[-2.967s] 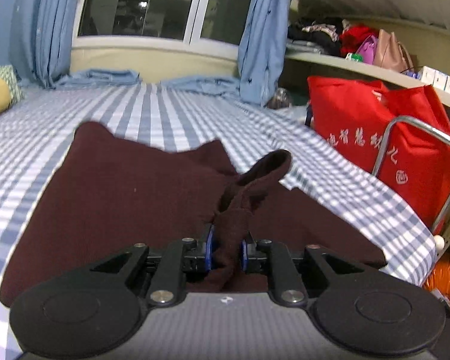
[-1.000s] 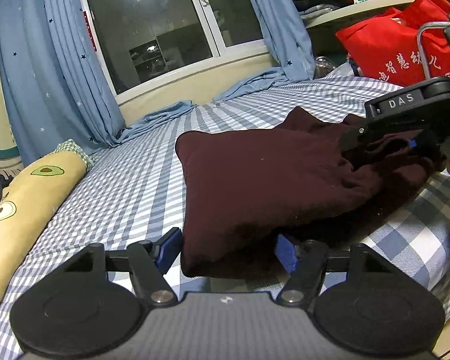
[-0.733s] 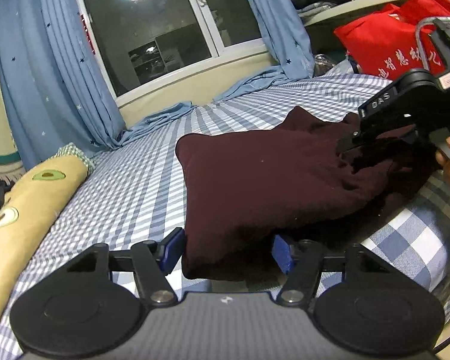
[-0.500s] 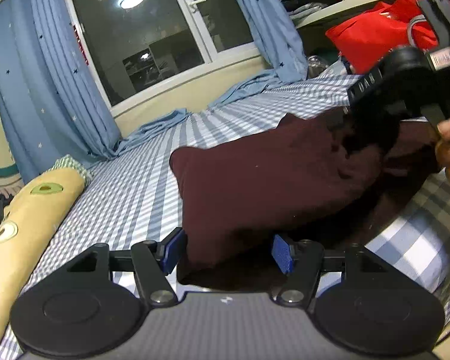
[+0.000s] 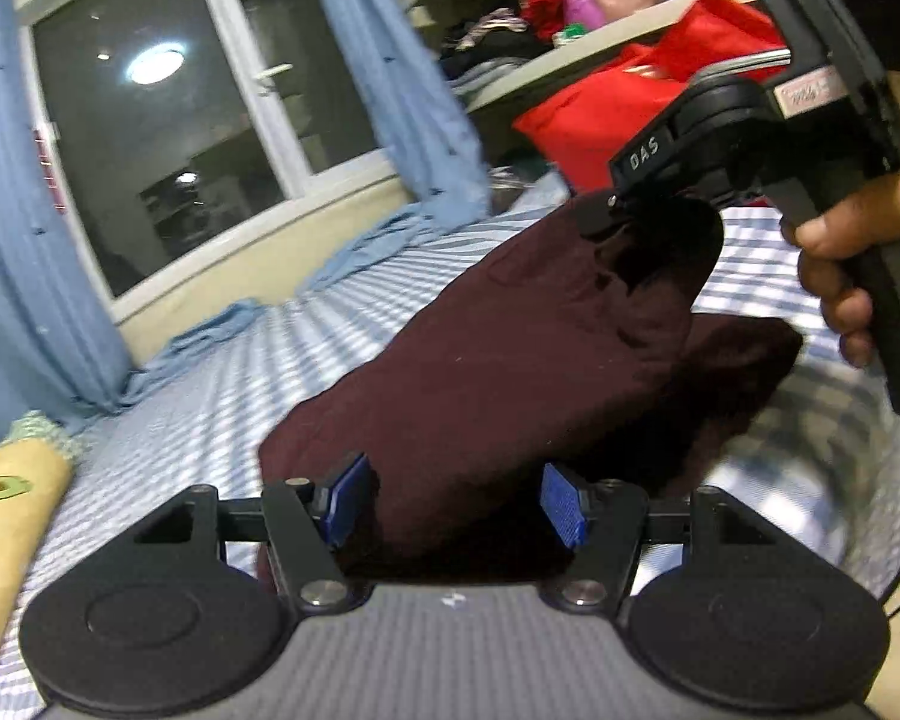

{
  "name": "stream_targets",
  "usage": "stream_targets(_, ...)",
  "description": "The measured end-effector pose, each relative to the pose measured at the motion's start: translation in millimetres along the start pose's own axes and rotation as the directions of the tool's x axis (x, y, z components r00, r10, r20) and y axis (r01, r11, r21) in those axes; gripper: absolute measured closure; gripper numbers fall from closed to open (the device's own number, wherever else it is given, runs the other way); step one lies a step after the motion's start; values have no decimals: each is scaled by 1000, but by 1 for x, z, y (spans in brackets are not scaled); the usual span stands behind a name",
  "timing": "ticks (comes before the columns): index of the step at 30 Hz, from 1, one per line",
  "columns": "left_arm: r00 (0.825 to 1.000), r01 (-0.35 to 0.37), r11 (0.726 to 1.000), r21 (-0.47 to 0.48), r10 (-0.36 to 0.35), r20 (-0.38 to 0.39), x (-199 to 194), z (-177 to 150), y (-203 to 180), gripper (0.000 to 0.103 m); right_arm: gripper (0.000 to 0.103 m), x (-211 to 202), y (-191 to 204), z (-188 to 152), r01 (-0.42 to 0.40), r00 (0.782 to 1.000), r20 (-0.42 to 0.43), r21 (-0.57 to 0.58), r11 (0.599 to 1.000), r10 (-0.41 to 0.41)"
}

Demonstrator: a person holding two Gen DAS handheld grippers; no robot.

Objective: Fold small clothes
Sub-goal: 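Grasp the sweatshirt end with the right tool and fold it over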

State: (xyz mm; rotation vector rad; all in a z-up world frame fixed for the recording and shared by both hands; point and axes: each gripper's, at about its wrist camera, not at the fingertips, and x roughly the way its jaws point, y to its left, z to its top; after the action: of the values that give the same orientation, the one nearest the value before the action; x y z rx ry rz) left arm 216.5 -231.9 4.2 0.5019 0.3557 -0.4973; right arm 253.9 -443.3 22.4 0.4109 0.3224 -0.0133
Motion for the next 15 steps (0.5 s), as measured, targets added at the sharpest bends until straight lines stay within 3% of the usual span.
stream_targets(10, 980, 194, 972, -133, -199, -25, 19, 0, 0, 38, 98, 2, -39, -22, 113, 993, -31, 18, 993, -112)
stream_targets(15, 975, 209, 968, -139, -217, -52, 24, -7, 2, 39, 98, 15, -58, -40, 149, 985, -95, 64, 987, -142)
